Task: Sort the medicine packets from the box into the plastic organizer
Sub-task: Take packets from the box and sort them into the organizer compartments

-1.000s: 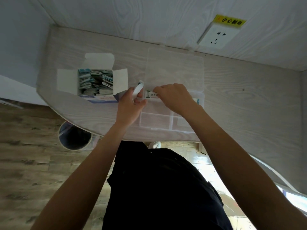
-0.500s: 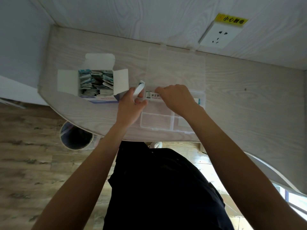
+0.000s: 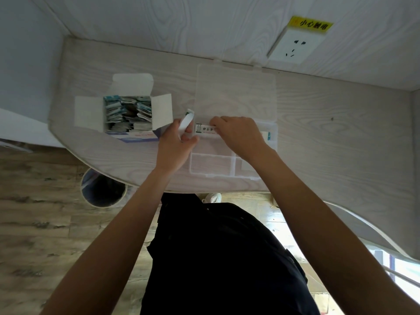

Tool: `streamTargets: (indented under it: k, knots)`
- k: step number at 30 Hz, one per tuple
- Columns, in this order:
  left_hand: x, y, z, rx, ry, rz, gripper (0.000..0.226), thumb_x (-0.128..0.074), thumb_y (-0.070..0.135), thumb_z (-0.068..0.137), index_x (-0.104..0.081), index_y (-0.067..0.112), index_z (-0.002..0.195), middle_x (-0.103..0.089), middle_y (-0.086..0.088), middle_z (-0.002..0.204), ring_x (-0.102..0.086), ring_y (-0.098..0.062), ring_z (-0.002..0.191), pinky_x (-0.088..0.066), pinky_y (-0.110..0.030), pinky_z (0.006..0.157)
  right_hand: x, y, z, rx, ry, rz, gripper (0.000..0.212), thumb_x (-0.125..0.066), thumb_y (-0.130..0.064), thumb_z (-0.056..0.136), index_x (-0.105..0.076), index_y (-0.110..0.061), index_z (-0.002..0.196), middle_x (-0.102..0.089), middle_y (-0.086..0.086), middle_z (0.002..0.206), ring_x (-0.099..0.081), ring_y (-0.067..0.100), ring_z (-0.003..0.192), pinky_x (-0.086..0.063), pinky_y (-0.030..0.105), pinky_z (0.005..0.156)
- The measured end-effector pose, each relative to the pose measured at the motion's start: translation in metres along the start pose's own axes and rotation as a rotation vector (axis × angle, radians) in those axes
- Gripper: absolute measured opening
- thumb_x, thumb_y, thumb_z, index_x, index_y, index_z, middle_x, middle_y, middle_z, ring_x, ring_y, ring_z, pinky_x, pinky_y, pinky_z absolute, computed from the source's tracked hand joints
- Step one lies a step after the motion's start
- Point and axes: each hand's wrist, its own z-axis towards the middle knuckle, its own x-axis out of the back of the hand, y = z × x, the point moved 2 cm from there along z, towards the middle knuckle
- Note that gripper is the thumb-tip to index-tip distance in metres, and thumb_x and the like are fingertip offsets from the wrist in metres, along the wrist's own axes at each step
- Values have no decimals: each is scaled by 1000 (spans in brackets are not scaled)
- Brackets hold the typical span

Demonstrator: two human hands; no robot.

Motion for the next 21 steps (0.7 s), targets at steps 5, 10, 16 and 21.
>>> streamTargets:
  k: [5,10,16,21]
  knots:
    - [-1,-1,0,21,-4,1,29,-65,16,83,-55,13,110,-60,0,94,-55,-8,82,-36,-2,62,-2,-1,8,-5,22,11,23,-73,-1,70,-65,-13,89,-58,1,58,-49,21,40,-26,21,44]
    - [0,1,0,13,-15,25,29,-65,18,83,-55,13,110,-58,2,95,-49,5,73,-35,0,61,3,-7,13,-19,-118,-53,22,-47,-11,93,-55,-15,113,-63,2,87,-53,23,65,-31,31,55]
    - [1,5,-7,17,38,-112,26,-43,32,96,-56,9,92,-55,-2,79,-52,-17,75,-38,-28,70,-4,-8,12,-61,-53,-33,15,-62,-7,84,-61,-15,97,-61,-1,69,-43,17,49,-21,23,44]
    - [0,24,-21,19,-27,-382,19,-41,17,100,-59,12,101,-66,3,84,-64,1,66,-52,-16,64,12,-9,-6,-190,240,390,16,-55,-19,92,-67,-14,102,-70,1,80,-65,18,65,-46,28,54]
